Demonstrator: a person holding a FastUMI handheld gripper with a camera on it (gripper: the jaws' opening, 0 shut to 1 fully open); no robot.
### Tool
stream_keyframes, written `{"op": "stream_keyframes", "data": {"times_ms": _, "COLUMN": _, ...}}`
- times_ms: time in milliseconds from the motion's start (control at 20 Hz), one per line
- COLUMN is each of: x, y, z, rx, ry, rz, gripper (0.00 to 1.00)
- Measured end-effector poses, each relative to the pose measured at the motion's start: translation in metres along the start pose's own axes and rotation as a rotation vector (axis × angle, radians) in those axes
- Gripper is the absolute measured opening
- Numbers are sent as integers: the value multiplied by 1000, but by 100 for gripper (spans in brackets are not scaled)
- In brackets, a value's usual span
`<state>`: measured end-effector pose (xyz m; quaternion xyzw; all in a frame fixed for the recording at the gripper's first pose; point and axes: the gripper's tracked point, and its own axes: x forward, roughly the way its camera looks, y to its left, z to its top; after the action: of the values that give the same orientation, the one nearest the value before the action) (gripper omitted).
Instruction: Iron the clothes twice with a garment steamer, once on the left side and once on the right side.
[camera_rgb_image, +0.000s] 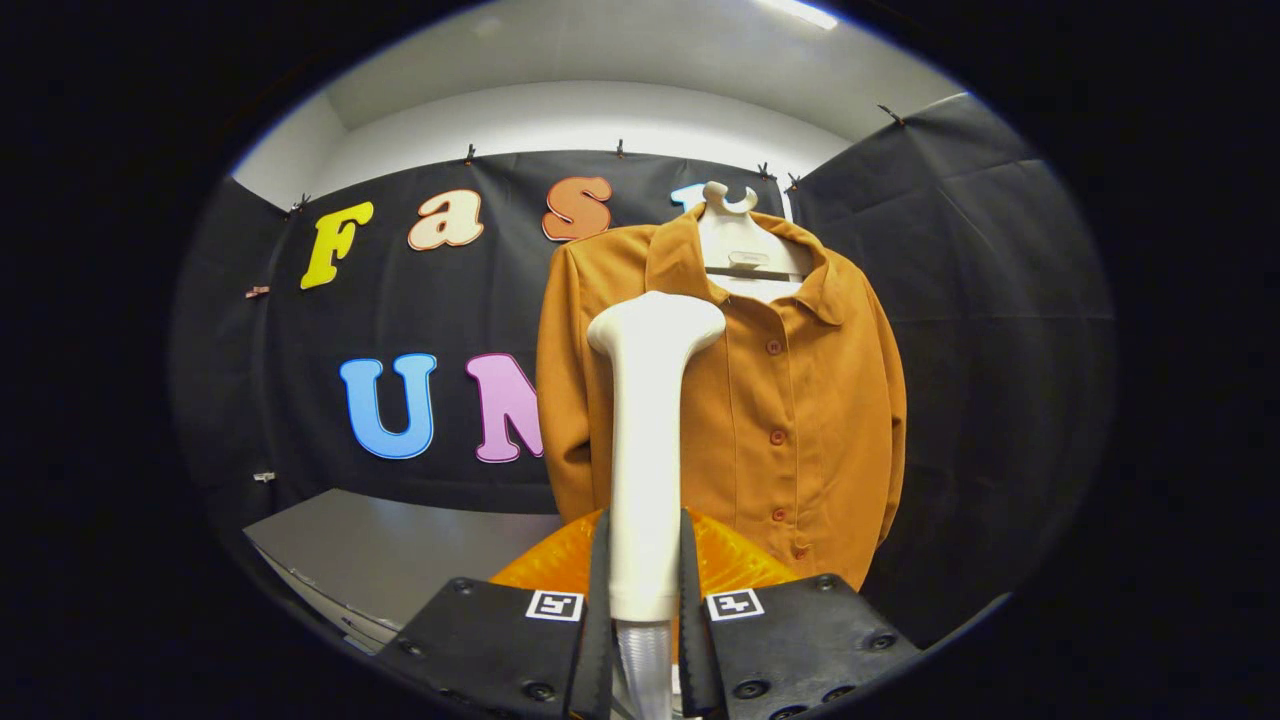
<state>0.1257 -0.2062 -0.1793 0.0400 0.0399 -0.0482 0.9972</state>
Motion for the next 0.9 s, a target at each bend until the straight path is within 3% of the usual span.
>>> {"op": "stream_keyframes", "data": {"times_ms": 400, "x": -2, "y": -18, "z": -57, "rx": 21, "ry": 95, "rz": -8, "gripper": 30}}
{"op": "stream_keyframes", "data": {"times_ms": 900, "x": -38, "y": -32, "z": -189, "rx": 112, "ry": 399, "rz": -73, "gripper": 30}}
